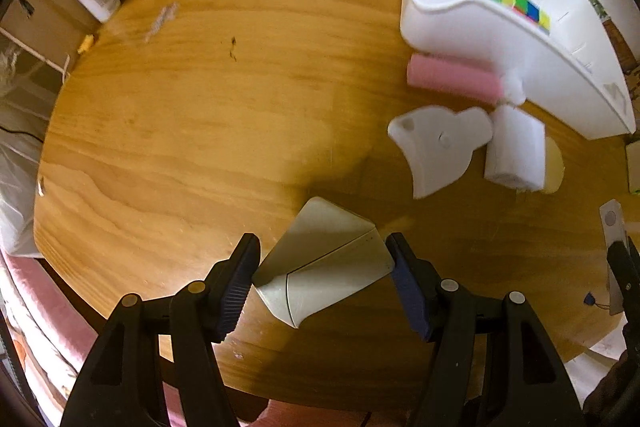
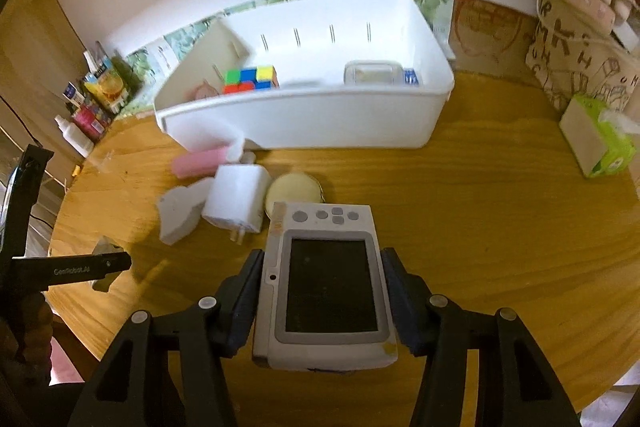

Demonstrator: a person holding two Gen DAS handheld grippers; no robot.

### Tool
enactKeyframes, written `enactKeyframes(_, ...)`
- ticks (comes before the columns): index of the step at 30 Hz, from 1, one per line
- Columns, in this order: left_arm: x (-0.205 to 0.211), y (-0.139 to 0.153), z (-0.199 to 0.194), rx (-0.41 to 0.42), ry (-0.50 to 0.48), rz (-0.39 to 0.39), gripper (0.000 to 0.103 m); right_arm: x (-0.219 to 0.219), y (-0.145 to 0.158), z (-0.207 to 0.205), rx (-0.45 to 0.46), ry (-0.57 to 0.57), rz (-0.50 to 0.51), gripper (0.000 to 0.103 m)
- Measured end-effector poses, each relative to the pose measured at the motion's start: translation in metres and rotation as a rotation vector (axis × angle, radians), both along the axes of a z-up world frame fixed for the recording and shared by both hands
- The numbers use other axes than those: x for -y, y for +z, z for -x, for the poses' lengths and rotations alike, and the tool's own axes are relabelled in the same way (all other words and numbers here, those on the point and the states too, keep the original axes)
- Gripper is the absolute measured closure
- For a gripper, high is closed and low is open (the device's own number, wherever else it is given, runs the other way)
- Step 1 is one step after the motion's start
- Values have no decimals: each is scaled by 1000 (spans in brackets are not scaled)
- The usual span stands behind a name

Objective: Organize rigid objects
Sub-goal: 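Lift and carry the wedge and device over the white bin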

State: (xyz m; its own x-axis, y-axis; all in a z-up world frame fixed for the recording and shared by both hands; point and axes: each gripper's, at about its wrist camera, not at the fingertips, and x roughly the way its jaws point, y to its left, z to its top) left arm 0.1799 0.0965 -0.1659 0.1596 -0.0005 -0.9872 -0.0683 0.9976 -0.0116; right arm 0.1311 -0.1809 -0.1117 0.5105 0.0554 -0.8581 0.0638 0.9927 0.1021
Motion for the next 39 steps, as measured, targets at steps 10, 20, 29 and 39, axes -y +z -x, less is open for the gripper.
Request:
enactKeyframes(10,23,49,-21,126,-11,2,35,-3,38,-7,119,45,23,45)
enactKeyframes(20,35,89,-48,248,-22,-12,35,6,76,-28,248,84,49,45)
enactKeyframes(29,51,111,-70,310,-43,-30,35,14,89,-50,322,105,55,45)
enactKeyframes(39,76,122,-93,393,-82,5,35,21,85,-82,379,138,72,45)
